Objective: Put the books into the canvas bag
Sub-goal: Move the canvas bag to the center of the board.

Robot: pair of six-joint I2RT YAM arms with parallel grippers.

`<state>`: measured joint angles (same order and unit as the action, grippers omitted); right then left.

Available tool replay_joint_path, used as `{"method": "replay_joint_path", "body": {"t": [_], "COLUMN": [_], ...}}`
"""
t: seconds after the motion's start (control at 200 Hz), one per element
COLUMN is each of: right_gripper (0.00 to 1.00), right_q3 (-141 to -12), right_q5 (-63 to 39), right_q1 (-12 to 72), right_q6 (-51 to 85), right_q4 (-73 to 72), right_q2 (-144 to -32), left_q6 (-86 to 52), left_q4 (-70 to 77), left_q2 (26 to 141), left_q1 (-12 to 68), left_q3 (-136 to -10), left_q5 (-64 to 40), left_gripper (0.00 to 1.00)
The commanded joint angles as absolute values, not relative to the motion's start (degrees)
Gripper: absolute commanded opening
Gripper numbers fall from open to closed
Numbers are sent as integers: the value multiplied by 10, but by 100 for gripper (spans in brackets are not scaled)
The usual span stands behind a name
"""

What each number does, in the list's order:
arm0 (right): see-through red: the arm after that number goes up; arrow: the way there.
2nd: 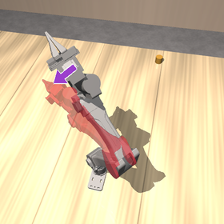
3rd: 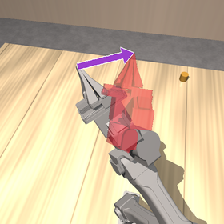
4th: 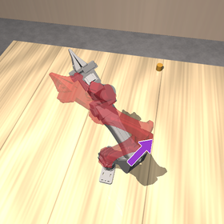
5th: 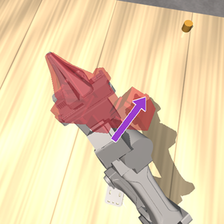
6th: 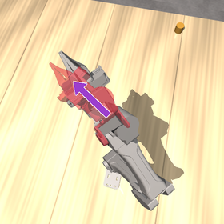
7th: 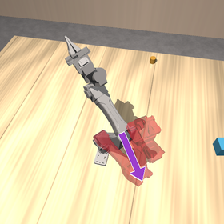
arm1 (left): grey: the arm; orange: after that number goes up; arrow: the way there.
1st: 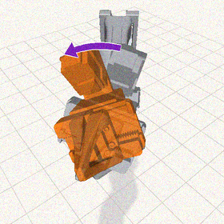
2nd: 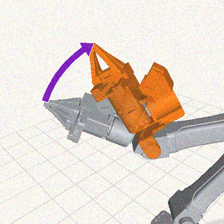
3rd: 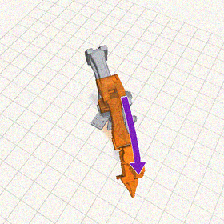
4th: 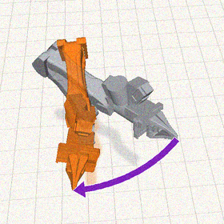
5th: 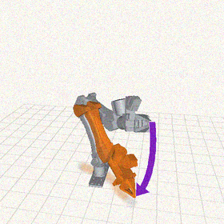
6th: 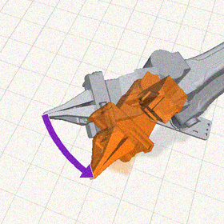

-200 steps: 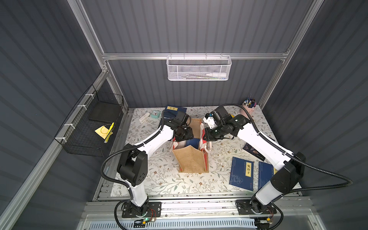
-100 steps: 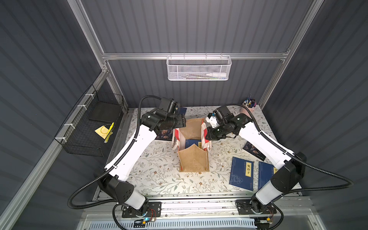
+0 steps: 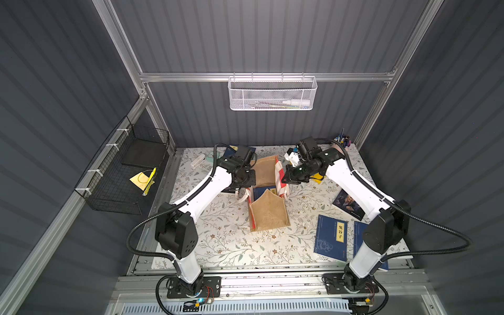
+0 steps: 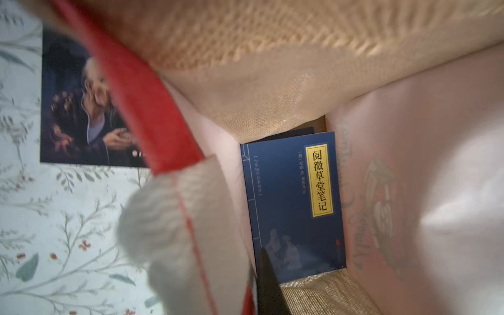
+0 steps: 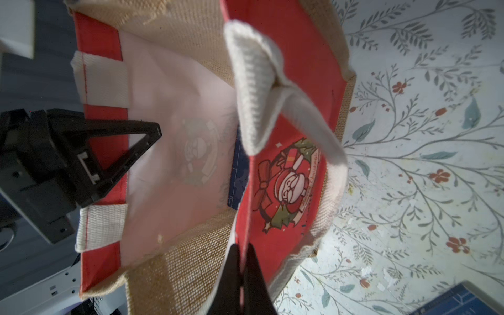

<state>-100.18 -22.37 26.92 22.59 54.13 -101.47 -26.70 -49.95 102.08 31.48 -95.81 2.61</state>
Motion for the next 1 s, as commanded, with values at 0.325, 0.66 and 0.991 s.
{"method": "replay_joint_path", "body": {"t": [0.325,0.66,0.991], "right_gripper": [49,64,76], "right_q3": [-1179,-1007,-688], "right_q5": [-188,-100,-73], "right_q1": [224,191,58], "right_q6": [199,235,323], "right_q4": [584,595,554], "right_q2": [-1105,-944,-755], "left_q6": [-166,-163,-152], "left_q4": [-522,-486,-447], "left_q2": [1165,1031,929], "left_q1": [271,271,391], "left_q3": [-1175,-1080,-1003], "left_q5": [46,-3,-3], "left_gripper": [41,56,57]}}
